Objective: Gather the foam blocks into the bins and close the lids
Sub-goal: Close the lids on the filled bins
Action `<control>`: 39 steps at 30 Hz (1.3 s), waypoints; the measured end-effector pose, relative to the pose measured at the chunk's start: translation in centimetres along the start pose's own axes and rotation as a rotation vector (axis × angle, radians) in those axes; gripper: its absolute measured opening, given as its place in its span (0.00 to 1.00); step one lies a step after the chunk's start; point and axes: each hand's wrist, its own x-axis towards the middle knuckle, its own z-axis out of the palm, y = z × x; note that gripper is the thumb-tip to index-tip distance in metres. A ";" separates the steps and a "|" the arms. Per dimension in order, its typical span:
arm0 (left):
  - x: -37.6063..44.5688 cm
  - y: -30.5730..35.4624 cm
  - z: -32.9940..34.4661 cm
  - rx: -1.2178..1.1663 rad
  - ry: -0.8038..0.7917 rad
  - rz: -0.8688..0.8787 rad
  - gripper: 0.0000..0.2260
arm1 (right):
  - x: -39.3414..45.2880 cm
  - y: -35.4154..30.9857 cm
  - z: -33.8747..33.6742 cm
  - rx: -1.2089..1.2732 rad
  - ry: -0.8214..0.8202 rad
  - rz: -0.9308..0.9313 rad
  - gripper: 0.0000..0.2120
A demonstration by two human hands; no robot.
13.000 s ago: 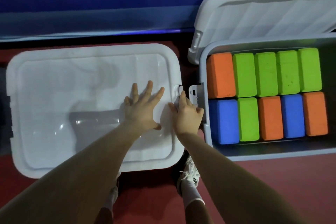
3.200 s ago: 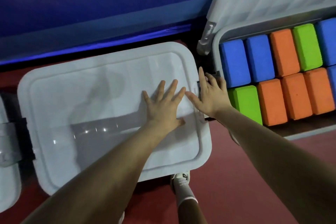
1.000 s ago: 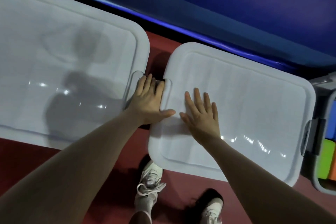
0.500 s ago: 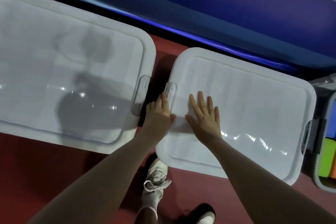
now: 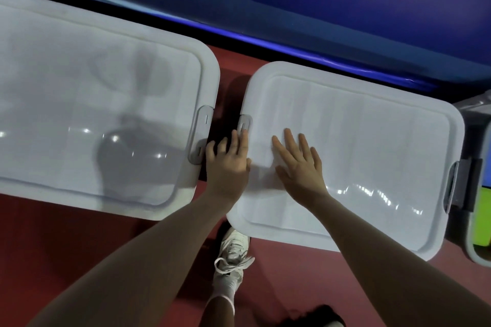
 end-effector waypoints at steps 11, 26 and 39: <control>-0.6 5.6 -7.6 0.033 -0.205 -0.106 0.22 | -4.8 3.1 -5.8 0.062 0.168 -0.058 0.23; -6.9 39.3 -21.1 -0.036 -0.091 0.095 0.21 | -28.9 25.8 -23.6 0.120 0.508 0.018 0.18; -6.0 61.0 -24.1 -0.042 -0.123 0.294 0.20 | -40.1 42.7 -31.8 0.152 0.622 0.163 0.18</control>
